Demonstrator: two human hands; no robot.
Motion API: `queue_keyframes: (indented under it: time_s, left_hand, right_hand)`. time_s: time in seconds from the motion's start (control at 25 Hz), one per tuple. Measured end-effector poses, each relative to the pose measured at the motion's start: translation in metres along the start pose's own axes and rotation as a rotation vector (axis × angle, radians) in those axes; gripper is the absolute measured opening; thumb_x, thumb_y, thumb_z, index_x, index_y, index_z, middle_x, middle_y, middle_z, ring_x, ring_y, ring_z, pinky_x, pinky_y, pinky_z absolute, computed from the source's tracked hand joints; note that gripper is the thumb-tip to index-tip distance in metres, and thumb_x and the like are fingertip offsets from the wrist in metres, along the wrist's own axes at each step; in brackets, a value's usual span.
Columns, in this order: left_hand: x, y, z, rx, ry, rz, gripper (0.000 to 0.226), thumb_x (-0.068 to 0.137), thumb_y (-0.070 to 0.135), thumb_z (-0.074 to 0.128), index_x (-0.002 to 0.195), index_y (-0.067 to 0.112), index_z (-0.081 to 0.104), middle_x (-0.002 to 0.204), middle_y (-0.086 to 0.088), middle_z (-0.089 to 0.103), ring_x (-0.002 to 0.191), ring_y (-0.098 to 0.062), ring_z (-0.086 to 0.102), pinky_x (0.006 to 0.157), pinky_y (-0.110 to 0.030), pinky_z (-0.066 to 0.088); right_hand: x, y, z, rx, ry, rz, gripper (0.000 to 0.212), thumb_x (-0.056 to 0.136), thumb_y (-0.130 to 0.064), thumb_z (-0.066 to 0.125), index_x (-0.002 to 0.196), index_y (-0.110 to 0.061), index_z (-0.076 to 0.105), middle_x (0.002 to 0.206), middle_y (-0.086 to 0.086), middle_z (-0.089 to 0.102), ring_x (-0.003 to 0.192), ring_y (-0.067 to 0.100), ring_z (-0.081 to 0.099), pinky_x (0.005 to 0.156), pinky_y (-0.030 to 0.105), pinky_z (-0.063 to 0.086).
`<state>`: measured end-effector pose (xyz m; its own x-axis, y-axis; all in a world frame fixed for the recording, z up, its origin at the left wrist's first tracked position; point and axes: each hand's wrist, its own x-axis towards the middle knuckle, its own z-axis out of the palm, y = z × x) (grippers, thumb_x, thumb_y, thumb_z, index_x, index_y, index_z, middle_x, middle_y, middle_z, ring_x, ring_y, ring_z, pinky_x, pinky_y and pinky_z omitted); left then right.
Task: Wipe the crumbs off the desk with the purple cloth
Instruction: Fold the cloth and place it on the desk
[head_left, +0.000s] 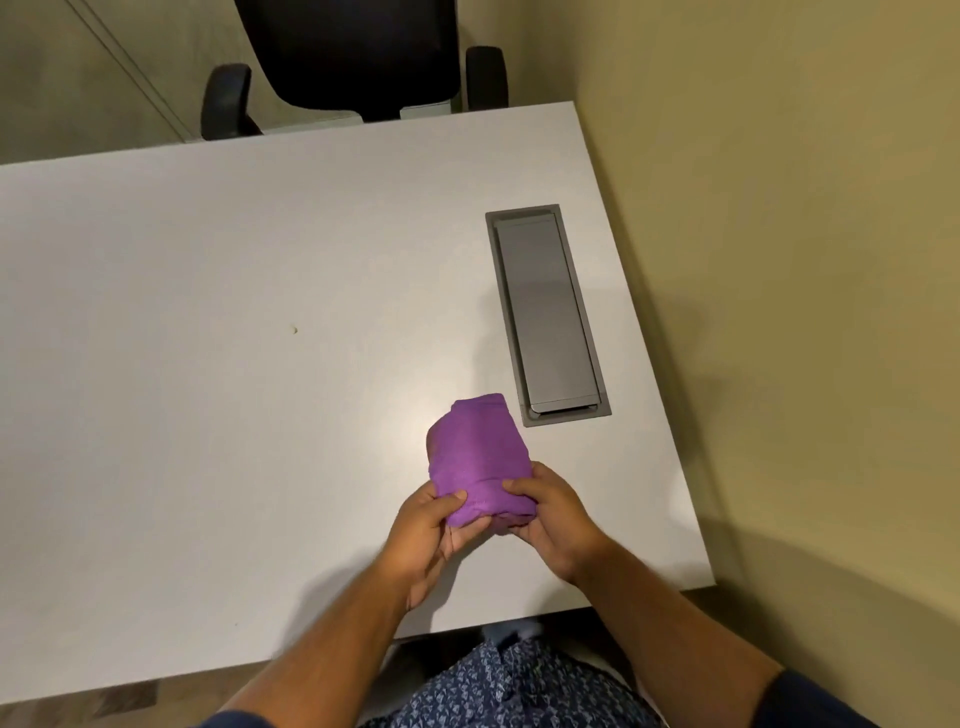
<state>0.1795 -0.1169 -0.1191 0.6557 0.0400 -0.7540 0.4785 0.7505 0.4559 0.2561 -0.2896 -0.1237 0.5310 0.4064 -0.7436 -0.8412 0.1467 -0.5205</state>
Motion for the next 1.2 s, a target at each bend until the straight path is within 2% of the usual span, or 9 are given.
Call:
queue_keyframes:
  time_s: [0.12,0.2,0.32,0.44,0.56,0.72,0.92,1.08,1.2]
  left_hand:
    - [0.002,-0.002,-0.009,0.115,0.180,-0.094,0.029,0.097,-0.006,0.057,0.123,0.001,0.068,0.115,-0.023,0.080,0.099,-0.037,0.078,0.083,-0.044,0.068]
    - [0.004,-0.006,-0.019,0.446,0.400,-0.049,0.013,0.096,0.019,0.069,0.099,0.006,0.072,0.092,-0.016,0.080,0.080,-0.030,0.072,0.075,-0.038,0.062]
    - [0.004,-0.005,-0.026,0.807,0.522,0.156,0.041,0.092,0.051,0.075,0.070,0.018,0.066,0.067,0.004,0.071,0.067,-0.020,0.061,0.065,-0.032,0.047]
    - [0.010,0.008,-0.026,0.754,0.575,0.247,0.035,0.096,0.047,0.073,0.076,0.017,0.073,0.078,0.001,0.078,0.075,-0.022,0.069,0.068,-0.032,0.053]
    - [0.025,0.026,-0.017,0.727,0.565,0.267,0.021,0.095,0.039,0.076,0.093,0.018,0.076,0.089,-0.002,0.079,0.086,-0.024,0.074,0.081,-0.038,0.061]
    - [0.040,0.043,0.000,0.811,0.572,0.296,0.027,0.091,0.040,0.081,0.108,0.023,0.067,0.094,0.008,0.073,0.091,-0.016,0.070,0.080,-0.029,0.053]
    - [0.052,0.051,0.007,0.987,0.587,0.241,0.035,0.096,0.053,0.070,0.102,0.019,0.073,0.101,0.005,0.075,0.094,-0.021,0.068,0.089,-0.036,0.057]
    - [0.057,0.054,0.014,0.818,0.449,0.225,0.028,0.096,0.031,0.071,0.075,0.012,0.070,0.080,-0.002,0.075,0.076,-0.023,0.064,0.073,-0.040,0.057]
    - [0.053,0.052,0.015,0.663,0.480,0.215,0.013,0.097,0.014,0.062,0.089,0.005,0.068,0.089,-0.008,0.074,0.083,-0.025,0.066,0.079,-0.047,0.061]
  right_hand:
    - [-0.001,0.009,-0.006,-0.098,0.063,0.058,0.022,0.102,-0.016,0.071,0.116,0.001,0.073,0.111,0.022,0.080,0.094,0.036,0.080,0.087,0.045,0.066]
    - [0.001,0.024,-0.013,-0.500,0.258,-0.003,0.027,0.095,-0.027,0.080,0.090,0.000,0.076,0.086,0.016,0.080,0.075,0.030,0.080,0.076,0.041,0.066]
    - [0.002,0.032,-0.020,-0.968,0.397,-0.110,0.024,0.085,-0.035,0.086,0.084,-0.015,0.074,0.075,0.002,0.077,0.071,0.025,0.073,0.076,0.042,0.062]
    - [0.000,0.020,-0.014,-0.982,0.366,-0.133,0.046,0.077,-0.037,0.088,0.112,-0.027,0.061,0.089,-0.007,0.070,0.079,0.012,0.069,0.076,0.039,0.062]
    - [0.010,-0.007,0.002,-0.984,0.365,-0.316,0.063,0.088,-0.036,0.080,0.140,-0.041,0.045,0.125,-0.010,0.060,0.104,0.010,0.067,0.086,0.034,0.064]
    - [0.036,-0.043,0.027,-1.201,0.260,-0.454,0.058,0.103,-0.023,0.069,0.156,-0.025,0.046,0.150,0.003,0.052,0.129,0.021,0.059,0.109,0.039,0.057]
    - [0.058,-0.061,0.042,-1.432,0.190,-0.326,0.040,0.097,-0.007,0.071,0.136,-0.014,0.070,0.128,0.009,0.067,0.120,0.027,0.065,0.106,0.042,0.058]
    - [0.065,-0.074,0.054,-1.473,0.132,-0.248,0.022,0.093,-0.009,0.064,0.097,-0.026,0.078,0.102,-0.001,0.077,0.095,0.023,0.070,0.091,0.043,0.062]
    - [0.068,-0.075,0.053,-1.393,0.103,-0.256,0.020,0.098,-0.014,0.060,0.106,-0.025,0.074,0.107,-0.001,0.076,0.098,0.022,0.070,0.096,0.048,0.061]
